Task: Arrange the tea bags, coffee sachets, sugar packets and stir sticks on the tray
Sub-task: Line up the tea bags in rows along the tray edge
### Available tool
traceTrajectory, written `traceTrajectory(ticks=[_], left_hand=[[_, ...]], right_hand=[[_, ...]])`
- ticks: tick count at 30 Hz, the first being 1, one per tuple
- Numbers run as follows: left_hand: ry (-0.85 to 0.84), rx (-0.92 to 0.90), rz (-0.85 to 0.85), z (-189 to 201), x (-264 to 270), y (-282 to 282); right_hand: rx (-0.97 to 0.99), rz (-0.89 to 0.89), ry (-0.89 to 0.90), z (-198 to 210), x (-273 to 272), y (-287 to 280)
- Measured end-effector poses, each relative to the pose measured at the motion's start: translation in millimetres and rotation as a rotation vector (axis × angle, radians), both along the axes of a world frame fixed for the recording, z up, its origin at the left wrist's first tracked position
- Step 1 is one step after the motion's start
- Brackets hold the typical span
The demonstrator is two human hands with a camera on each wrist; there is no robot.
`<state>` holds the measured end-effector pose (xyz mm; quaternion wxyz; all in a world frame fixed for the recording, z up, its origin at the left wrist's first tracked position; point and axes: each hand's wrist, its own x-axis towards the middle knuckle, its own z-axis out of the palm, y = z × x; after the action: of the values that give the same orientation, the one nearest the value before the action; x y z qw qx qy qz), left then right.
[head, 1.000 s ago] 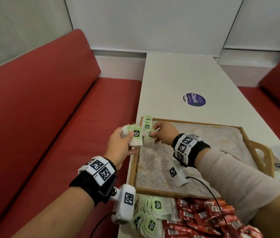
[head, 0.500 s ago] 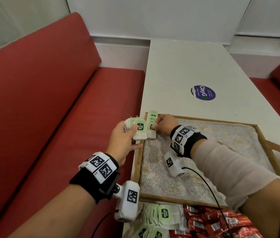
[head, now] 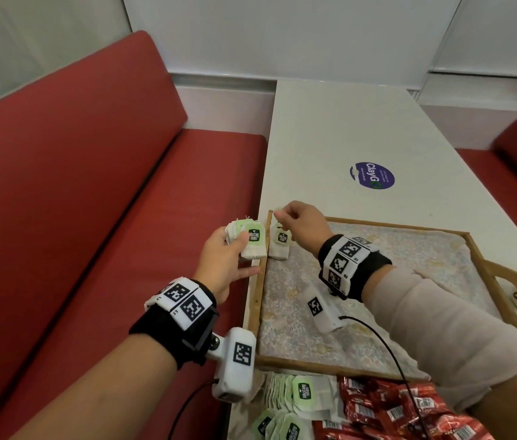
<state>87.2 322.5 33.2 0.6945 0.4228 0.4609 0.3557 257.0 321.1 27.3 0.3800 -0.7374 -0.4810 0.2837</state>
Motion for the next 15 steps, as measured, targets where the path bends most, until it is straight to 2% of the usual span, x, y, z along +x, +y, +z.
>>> traceTrajectory(ticks=[3,6,15], left_hand=[[-0.004,0.018,-0.009,3,1,-1],[0.0,0.044,-0.029,6,4,-4],[0.021,0.068,0.025,6,5,-8]], right_hand=[[0.019,0.12,0.176,17,-11,-17],[0.04,0.175,0.248,22,-16,-26],[0.112,0.113,0.373,28,-15,-35]])
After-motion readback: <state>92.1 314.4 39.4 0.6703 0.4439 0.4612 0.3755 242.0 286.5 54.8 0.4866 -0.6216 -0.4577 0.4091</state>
